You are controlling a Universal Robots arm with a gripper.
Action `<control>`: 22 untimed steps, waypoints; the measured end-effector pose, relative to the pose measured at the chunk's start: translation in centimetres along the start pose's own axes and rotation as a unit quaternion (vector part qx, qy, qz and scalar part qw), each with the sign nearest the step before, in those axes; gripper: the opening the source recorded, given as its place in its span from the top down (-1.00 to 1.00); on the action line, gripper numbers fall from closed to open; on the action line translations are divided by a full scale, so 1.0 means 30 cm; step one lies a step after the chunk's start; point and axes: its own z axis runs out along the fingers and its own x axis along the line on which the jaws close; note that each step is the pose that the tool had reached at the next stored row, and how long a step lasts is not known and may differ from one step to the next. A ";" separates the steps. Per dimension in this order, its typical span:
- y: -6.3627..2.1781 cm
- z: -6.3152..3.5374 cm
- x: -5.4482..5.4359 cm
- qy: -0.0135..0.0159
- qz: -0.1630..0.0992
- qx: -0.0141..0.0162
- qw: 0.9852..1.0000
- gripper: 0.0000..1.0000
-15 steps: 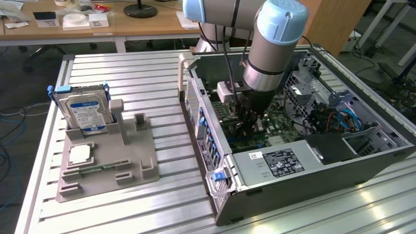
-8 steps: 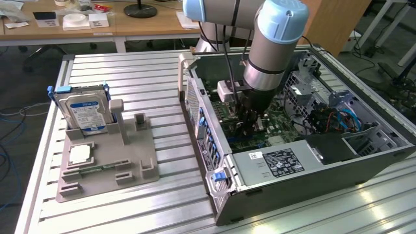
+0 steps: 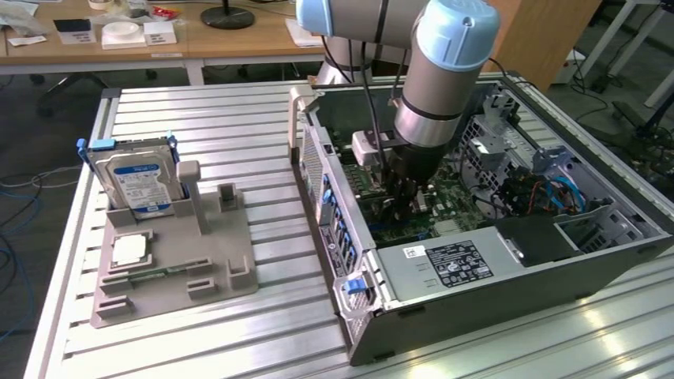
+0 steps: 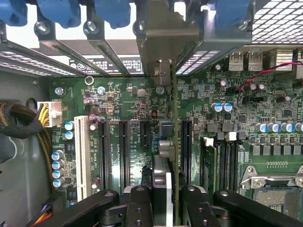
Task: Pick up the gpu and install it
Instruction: 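Insert the gpu into the slot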
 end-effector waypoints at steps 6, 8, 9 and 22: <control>0.000 0.004 0.000 -0.001 0.000 0.000 1.000 0.44; 0.000 0.005 0.000 -0.001 0.000 0.000 1.000 0.44; 0.000 0.006 0.000 -0.001 0.000 0.000 1.000 0.44; 0.000 0.012 0.000 -0.001 0.000 0.000 1.000 0.44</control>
